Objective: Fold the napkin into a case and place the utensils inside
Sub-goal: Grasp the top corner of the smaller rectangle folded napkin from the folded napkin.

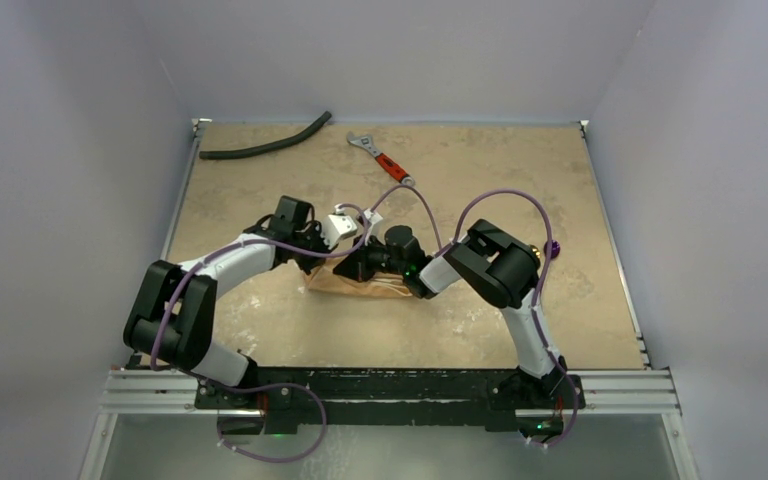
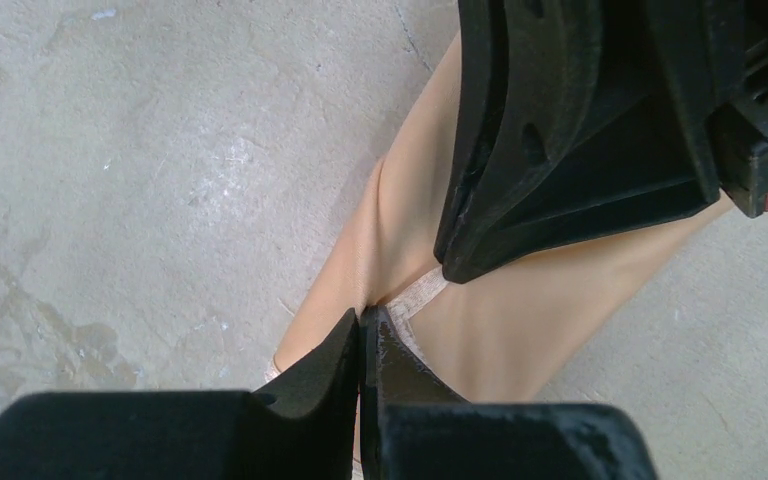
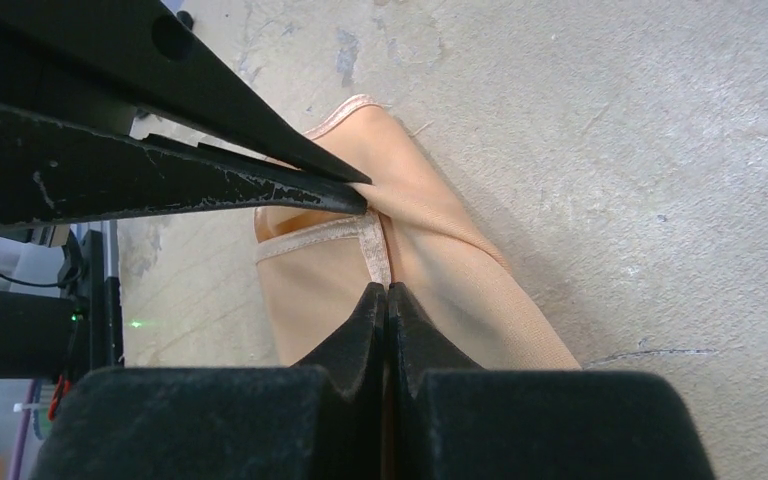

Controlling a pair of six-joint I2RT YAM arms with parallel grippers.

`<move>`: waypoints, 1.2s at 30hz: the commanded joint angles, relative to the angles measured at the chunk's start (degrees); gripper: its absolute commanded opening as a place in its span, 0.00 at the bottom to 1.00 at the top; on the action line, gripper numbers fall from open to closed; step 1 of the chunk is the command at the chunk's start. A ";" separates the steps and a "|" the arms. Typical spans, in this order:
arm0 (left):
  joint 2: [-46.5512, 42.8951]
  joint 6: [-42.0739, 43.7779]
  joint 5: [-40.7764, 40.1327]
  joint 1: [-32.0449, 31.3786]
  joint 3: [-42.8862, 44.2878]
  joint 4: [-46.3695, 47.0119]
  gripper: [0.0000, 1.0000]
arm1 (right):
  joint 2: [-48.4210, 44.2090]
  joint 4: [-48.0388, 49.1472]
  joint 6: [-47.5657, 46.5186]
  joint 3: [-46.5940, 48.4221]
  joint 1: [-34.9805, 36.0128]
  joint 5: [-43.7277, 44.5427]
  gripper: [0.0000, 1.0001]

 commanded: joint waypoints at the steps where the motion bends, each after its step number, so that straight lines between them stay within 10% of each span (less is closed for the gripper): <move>1: -0.04 -1.76 5.05 0.23 0.84 -0.18 0.00 | 0.15 -7.68 -3.02 -0.60 0.38 3.69 0.00; 36: -1.79 1.63 6.44 -1.18 -2.12 -2.88 0.00 | 0.45 -12.59 -7.01 11.31 0.06 3.11 0.00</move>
